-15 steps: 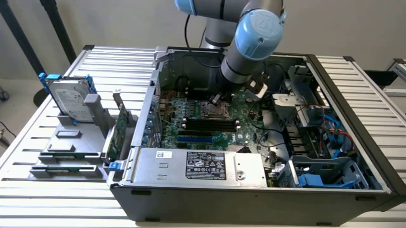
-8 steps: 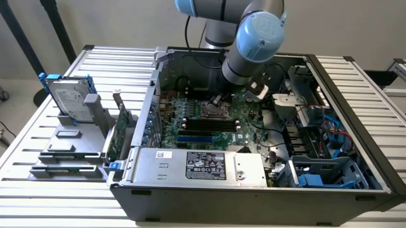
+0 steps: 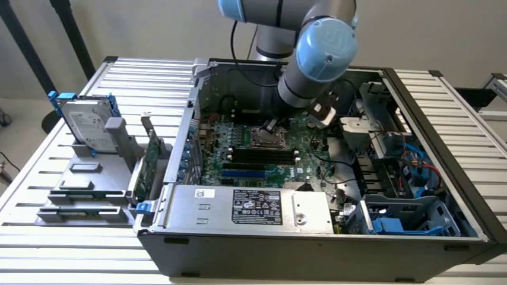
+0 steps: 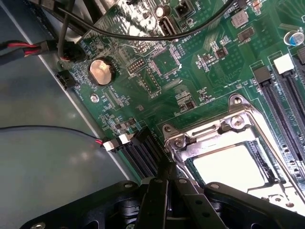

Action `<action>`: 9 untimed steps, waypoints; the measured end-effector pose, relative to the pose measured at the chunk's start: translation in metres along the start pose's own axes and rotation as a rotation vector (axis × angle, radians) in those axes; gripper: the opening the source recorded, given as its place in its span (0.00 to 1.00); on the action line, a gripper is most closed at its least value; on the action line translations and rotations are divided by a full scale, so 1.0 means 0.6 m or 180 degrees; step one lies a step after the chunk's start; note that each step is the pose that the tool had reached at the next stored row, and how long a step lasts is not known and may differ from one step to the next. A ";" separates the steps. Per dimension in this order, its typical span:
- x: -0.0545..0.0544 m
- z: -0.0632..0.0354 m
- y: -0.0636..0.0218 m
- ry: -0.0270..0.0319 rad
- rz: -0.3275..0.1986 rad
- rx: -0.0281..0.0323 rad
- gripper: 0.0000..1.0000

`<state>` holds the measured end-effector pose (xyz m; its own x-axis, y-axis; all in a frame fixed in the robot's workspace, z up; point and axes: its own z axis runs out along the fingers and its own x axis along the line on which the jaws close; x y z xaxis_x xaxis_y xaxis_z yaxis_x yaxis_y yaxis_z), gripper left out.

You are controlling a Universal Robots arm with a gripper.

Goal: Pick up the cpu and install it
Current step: 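Install the first cpu locking lever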

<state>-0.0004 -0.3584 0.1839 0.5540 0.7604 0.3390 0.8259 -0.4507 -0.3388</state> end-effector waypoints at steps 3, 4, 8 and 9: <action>-0.002 -0.001 0.001 0.0002 0.0000 0.0002 0.11; -0.002 -0.001 0.002 0.0001 0.0000 0.0002 0.11; -0.005 -0.001 0.004 0.0006 0.0000 0.0005 0.11; -0.006 -0.001 0.004 0.0008 -0.0001 0.0006 0.11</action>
<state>-0.0001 -0.3625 0.1824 0.5541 0.7593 0.3413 0.8258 -0.4496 -0.3405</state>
